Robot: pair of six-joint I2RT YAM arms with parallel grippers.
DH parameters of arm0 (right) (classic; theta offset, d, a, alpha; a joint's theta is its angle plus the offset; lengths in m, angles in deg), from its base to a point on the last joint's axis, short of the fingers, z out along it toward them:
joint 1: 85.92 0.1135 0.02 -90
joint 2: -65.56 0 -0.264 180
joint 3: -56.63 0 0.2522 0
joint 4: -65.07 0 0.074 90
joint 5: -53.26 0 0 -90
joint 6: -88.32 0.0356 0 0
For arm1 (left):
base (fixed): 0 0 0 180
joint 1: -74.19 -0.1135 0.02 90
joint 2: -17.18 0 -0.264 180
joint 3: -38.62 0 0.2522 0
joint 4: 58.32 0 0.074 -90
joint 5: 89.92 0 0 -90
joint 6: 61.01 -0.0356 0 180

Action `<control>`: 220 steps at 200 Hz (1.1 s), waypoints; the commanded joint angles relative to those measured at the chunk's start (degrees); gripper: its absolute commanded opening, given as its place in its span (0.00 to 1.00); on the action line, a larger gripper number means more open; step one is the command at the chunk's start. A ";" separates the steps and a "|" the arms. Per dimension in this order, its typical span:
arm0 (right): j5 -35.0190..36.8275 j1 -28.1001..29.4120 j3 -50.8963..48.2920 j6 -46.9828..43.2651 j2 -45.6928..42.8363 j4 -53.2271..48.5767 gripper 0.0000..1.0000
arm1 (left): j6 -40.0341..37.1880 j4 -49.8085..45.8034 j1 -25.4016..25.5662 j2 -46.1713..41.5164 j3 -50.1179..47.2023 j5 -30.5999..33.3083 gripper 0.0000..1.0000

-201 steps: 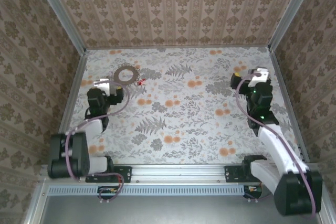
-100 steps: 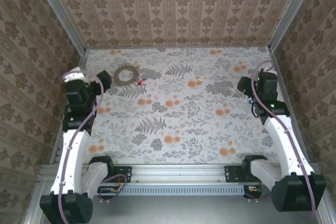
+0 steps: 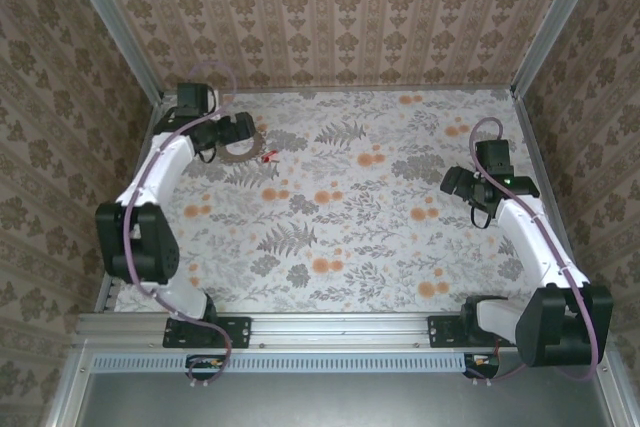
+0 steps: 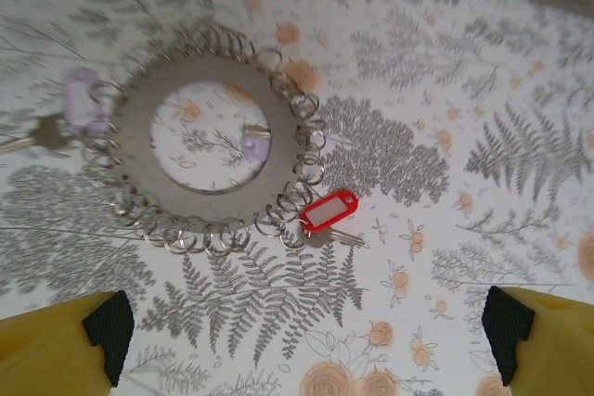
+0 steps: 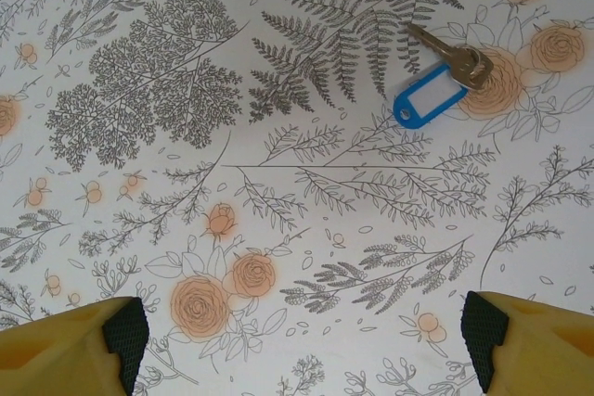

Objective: Put the keys on the keyring

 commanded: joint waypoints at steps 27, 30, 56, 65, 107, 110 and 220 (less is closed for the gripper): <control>3.81 -0.42 0.72 -0.14 -3.60 -4.00 0.92 | -1.79 -1.91 -0.16 19.37 14.40 -8.44 1.00; 4.02 -0.50 0.56 0.00 -3.68 -4.08 0.92 | -2.11 -3.23 -0.23 20.84 16.05 -10.12 1.00; 4.43 -0.60 -0.43 -0.64 -4.24 -3.27 0.93 | -3.08 -1.53 0.49 27.93 19.67 -22.16 1.00; 5.55 -0.64 -0.87 -0.57 -4.41 -3.05 0.93 | -2.90 -0.58 1.03 28.31 18.88 -20.17 1.00; 6.31 -0.69 -0.85 -0.50 -3.95 -1.14 0.93 | -2.67 0.39 3.37 28.40 15.38 -14.43 1.00; 6.42 -0.68 -0.89 -0.32 -3.91 -0.85 0.93 | -2.67 0.58 3.57 28.40 14.95 -14.21 1.00; 8.07 -0.61 0.89 4.77 -4.07 0.81 0.93 | 0.26 8.03 15.72 14.69 -4.46 -13.43 1.00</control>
